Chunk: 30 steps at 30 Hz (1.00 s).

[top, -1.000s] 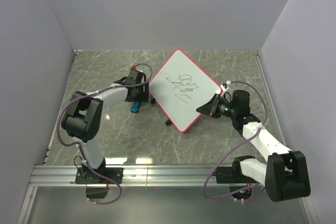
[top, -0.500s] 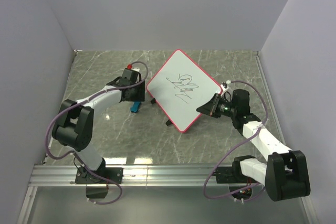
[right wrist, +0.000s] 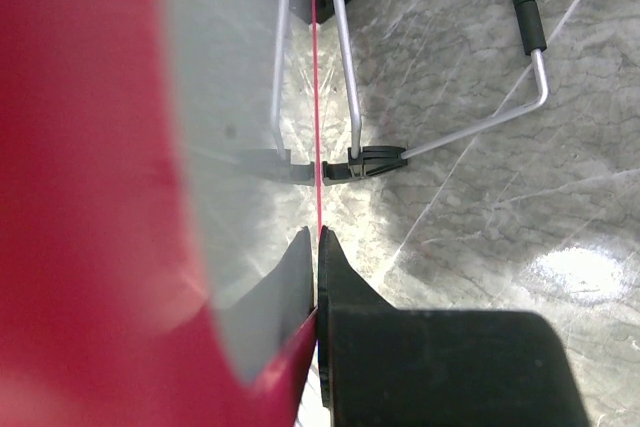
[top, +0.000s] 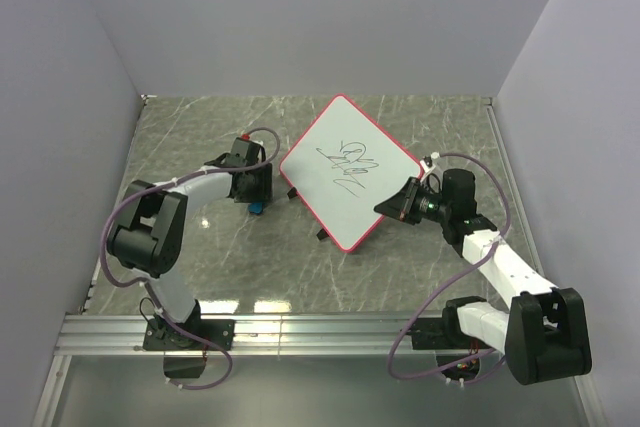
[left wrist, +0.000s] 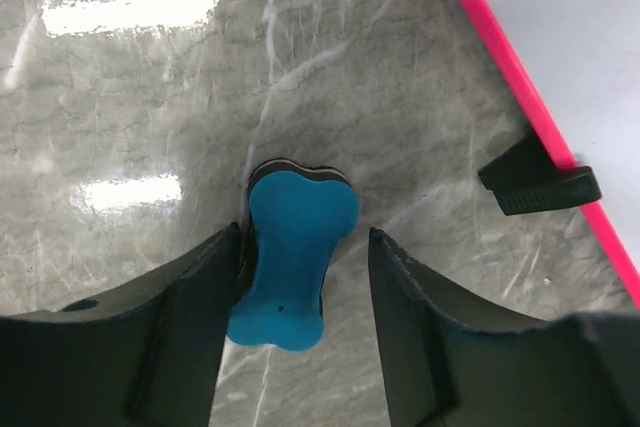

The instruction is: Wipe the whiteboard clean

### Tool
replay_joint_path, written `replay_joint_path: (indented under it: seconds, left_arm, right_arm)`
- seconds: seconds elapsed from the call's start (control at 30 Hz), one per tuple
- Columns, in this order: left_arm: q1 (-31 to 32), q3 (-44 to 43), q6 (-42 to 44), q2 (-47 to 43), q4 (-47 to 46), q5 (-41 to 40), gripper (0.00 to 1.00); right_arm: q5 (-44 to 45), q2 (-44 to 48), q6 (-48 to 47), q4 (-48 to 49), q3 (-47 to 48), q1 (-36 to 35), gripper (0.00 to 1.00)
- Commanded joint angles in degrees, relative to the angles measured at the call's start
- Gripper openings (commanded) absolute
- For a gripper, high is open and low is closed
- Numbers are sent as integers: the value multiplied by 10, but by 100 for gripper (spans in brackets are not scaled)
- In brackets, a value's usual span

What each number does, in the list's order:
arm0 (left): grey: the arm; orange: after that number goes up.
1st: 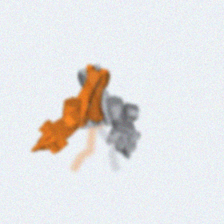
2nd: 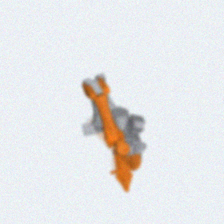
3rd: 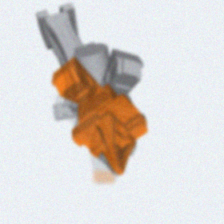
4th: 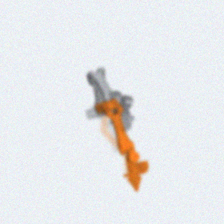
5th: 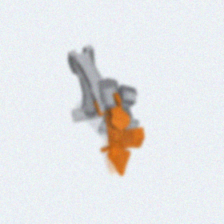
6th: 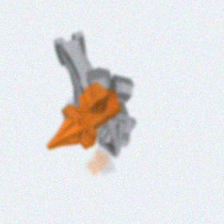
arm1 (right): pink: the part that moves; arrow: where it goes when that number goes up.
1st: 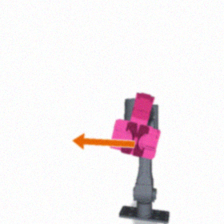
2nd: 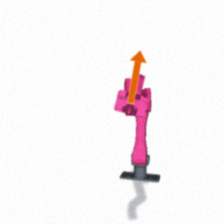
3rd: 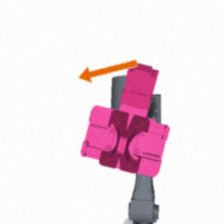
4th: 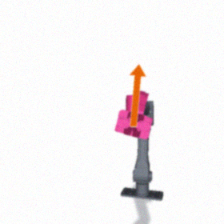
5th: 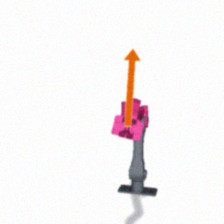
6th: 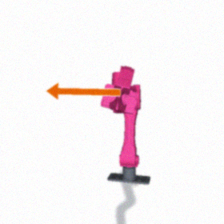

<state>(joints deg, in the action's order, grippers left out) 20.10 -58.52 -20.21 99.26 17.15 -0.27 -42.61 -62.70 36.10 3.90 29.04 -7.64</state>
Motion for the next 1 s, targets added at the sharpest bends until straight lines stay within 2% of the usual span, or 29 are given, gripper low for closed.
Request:
replay_joint_path:
  seconds: [0.0,0.1,0.2,0.23,0.37,0.53,0.7,0.73,0.97]
  left_arm:
    - [0,4,4,12,-27,5,59]
    - [-1,6,-1,18,-31,4,48]
    - [-1,-1,-5,23,-21,4,10]
    - [-1,-4,-9,24,-18,4,0]
    - [-1,-6,-8,18,-10,11,1]
    - [6,-36,-28,-52,9,65,0]
    - [53,-86,-40,-102,23,111,0]
    - [61,-96,-45,-108,18,140,0]
    - [134,-94,-66,-124,-56,236,0]
  right_arm:
    - [17,11,-3,-20,23,-4,0]
    - [17,9,-2,-17,20,-3,0]
    - [12,1,-1,-14,18,-3,0]
    - [10,-2,-2,-11,17,-3,0]
    - [8,-28,-5,1,15,-3,0]
    - [6,-50,-2,16,19,-3,0]
    - [3,-74,-13,12,31,-3,0]
    - [4,-80,-15,10,32,-3,0]
    - [8,-111,-20,18,26,-4,0]
